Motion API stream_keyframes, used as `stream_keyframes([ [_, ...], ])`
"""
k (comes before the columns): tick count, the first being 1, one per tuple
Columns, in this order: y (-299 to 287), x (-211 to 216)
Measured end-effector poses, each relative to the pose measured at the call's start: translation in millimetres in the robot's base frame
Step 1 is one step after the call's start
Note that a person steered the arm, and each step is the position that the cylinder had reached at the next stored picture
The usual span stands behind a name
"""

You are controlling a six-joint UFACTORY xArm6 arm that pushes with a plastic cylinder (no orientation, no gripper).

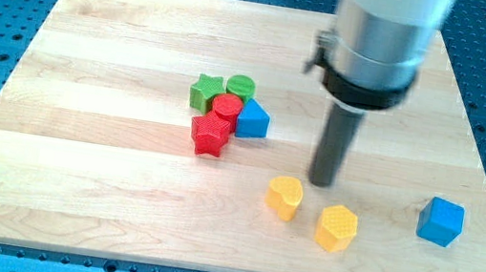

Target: Move the yellow heart to the left of the red star

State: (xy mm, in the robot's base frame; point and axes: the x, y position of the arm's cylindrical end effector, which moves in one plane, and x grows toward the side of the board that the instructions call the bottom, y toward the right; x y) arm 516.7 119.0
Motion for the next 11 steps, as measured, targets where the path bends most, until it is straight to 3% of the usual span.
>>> stream_keyframes([
  [1,53,12],
  [2,56,66],
  [3,19,69],
  [4,-59,50],
  [5,-95,38],
  [6,-74,7],
  [7,-139,12],
  [9,-215,28],
  [10,-213,-13],
  [11,-206,-24],
])
